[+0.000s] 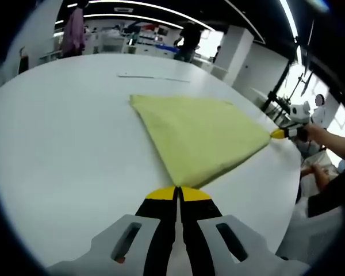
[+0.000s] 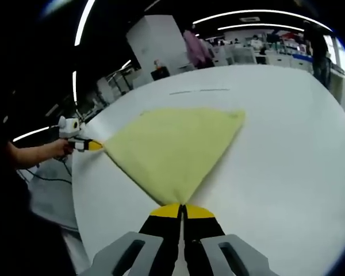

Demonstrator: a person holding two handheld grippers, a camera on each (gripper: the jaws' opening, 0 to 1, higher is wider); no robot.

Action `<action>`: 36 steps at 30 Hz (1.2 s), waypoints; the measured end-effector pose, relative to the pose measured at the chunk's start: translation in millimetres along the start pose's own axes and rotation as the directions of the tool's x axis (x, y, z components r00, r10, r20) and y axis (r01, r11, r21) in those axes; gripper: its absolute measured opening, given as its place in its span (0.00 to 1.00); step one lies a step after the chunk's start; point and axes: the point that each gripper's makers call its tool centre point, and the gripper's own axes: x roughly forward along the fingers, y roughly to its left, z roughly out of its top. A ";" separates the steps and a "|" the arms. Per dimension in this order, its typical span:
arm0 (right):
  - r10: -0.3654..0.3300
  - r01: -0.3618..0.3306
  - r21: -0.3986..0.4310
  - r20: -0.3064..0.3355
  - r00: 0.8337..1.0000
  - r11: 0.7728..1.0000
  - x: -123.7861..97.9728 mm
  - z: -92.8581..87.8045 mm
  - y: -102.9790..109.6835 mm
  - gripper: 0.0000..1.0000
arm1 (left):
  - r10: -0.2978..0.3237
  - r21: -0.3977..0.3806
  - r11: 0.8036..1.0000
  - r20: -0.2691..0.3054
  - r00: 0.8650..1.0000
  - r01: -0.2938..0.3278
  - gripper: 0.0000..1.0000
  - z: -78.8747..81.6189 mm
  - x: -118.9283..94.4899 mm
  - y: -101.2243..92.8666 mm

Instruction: Fold the garment on the visible template until the final outline fits inside the template.

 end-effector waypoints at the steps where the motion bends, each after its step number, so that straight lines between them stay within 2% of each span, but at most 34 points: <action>1: -0.003 0.003 0.000 -0.001 1.000 1.000 -0.8 -1.0 0.5 0.00 | 0.000 0.004 1.000 -0.002 1.000 0.000 0.00 -0.8 -0.2 -0.9; 11: -0.023 0.023 0.006 -0.014 1.000 1.000 -8.2 -9.4 2.4 0.00 | -0.004 0.041 0.999 -0.020 1.000 0.005 0.00 -12.6 -4.8 -11.0; 36: -0.040 0.040 0.020 -0.010 0.999 0.999 -22.5 -28.8 12.5 0.00 | 0.006 0.039 0.999 -0.017 1.000 -0.005 0.00 -29.5 -16.4 -20.3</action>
